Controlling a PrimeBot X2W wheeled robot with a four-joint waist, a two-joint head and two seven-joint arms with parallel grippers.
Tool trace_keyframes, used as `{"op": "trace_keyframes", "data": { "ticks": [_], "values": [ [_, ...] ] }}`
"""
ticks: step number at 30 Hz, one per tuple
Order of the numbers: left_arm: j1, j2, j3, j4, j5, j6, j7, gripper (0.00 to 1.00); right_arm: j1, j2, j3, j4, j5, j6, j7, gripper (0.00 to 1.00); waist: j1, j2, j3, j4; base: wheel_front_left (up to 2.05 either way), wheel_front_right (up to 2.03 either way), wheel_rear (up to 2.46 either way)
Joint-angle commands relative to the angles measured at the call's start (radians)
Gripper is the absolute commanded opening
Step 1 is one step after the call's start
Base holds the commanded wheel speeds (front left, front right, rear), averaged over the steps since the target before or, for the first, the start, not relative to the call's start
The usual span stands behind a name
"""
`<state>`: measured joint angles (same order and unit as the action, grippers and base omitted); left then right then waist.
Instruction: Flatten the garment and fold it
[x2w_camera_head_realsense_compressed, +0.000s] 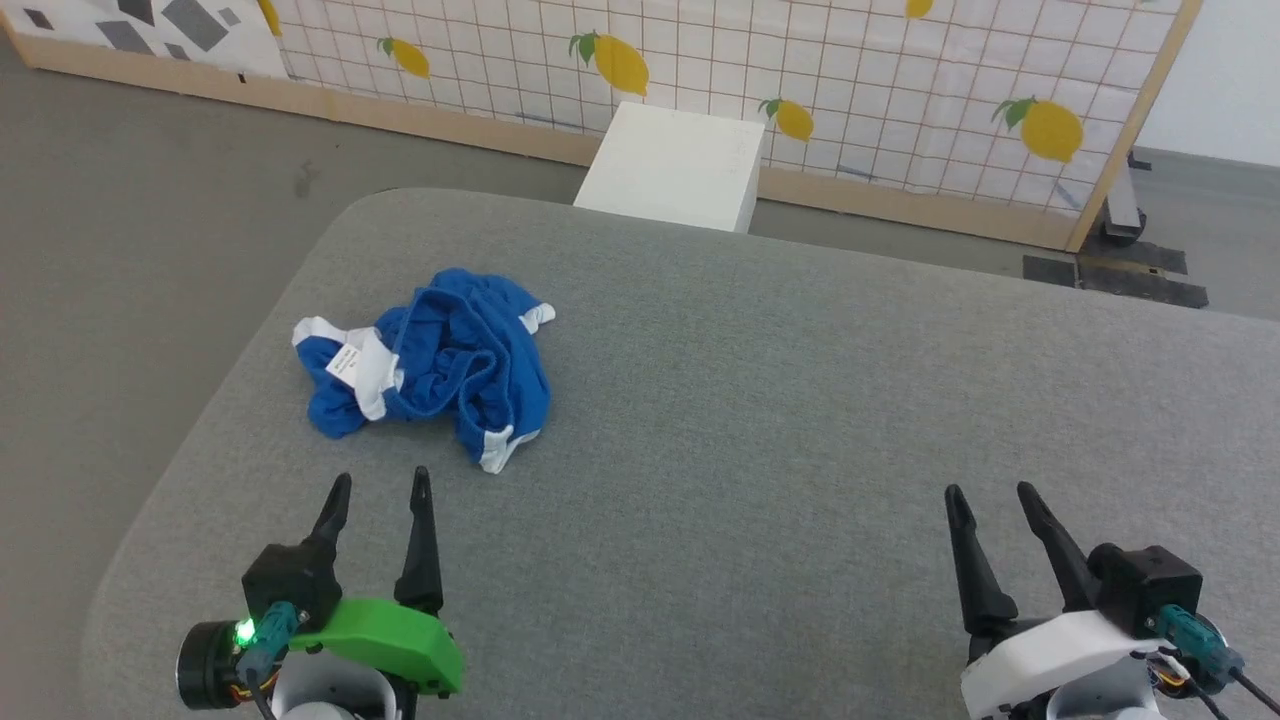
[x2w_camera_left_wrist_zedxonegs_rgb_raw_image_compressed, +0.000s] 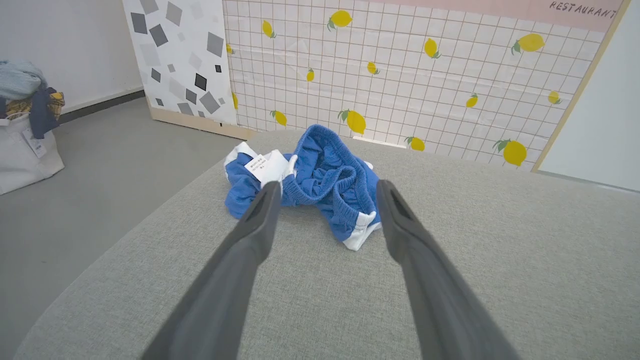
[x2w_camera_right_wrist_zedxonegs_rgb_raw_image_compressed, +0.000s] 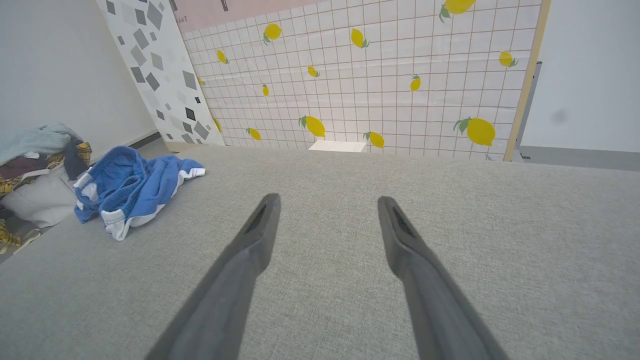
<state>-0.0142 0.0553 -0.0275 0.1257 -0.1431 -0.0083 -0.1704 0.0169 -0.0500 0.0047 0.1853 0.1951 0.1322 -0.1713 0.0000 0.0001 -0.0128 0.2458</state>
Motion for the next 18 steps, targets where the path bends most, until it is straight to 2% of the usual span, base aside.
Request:
{"op": "trace_keyframes", "data": {
  "ticks": [1, 18],
  "values": [
    [0.005, -0.004, -0.003, 0.007, -0.007, -0.001, -0.013, 1.0, 0.01, 0.0, 0.001, 0.008, 0.012, -0.001, -0.013, 1.0, 0.0, -0.0001, -0.001, 0.006, 0.0, 0.0, 0.0],
    [0.005, -0.004, -0.009, 0.032, -0.029, -0.001, -0.048, 1.0, 0.003, 0.0, 0.01, 0.052, 0.031, -0.001, -0.047, 1.0, 0.0, -0.0001, -0.006, 0.055, 0.0, 0.0, 0.0]
  ]
}}
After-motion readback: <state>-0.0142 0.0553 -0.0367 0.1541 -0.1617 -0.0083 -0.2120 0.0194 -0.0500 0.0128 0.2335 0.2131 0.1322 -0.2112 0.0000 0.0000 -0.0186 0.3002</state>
